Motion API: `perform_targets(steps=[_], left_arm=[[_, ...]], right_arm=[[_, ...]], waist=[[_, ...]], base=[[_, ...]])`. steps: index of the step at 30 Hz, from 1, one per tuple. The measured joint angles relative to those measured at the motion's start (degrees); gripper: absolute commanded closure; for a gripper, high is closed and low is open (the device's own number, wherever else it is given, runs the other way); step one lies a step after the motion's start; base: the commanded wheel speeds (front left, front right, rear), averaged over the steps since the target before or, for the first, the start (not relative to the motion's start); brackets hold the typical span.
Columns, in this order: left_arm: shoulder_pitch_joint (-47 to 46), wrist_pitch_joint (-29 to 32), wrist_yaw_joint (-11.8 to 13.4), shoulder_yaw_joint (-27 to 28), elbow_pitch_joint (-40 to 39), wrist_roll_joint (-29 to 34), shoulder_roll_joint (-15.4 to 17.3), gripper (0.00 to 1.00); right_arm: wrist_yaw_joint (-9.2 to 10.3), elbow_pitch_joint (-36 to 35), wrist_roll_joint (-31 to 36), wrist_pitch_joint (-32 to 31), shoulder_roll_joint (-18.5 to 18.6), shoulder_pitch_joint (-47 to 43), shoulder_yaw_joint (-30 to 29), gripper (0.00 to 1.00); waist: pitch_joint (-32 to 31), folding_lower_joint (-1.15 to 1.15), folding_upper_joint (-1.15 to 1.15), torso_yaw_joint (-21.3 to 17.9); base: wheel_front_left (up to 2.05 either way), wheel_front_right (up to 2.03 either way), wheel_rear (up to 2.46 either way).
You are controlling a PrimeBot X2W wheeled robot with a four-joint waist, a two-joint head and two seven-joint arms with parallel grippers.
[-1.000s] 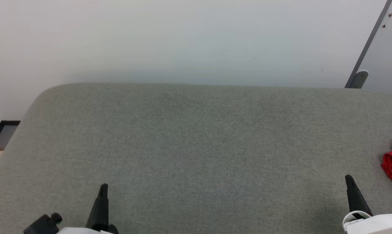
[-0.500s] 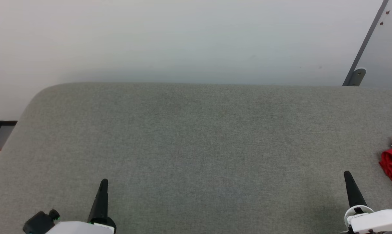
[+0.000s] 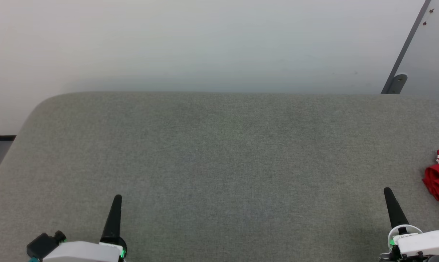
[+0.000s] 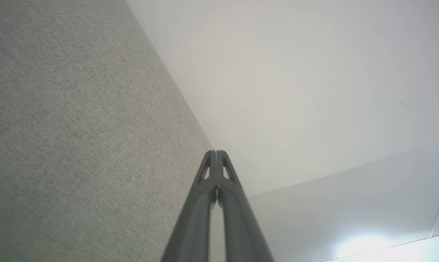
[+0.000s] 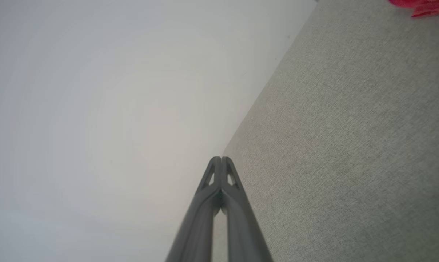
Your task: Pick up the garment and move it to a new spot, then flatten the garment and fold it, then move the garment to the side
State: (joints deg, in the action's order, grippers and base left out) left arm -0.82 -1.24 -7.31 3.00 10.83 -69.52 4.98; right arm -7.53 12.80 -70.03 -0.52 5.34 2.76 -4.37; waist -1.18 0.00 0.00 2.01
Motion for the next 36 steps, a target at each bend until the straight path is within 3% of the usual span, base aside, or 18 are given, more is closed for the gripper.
perform_targets(steps=[36], left_arm=[[-3.6,4.7,0.0,1.5,2.3,-16.9,-0.8,1.0]], right_arm=[[0.01,0.9,-15.6,-4.3,-1.8,2.3,-1.5,1.0]], waist=[[0.9,0.0,0.0,-1.3]], base=[[0.0,0.0,0.0]])
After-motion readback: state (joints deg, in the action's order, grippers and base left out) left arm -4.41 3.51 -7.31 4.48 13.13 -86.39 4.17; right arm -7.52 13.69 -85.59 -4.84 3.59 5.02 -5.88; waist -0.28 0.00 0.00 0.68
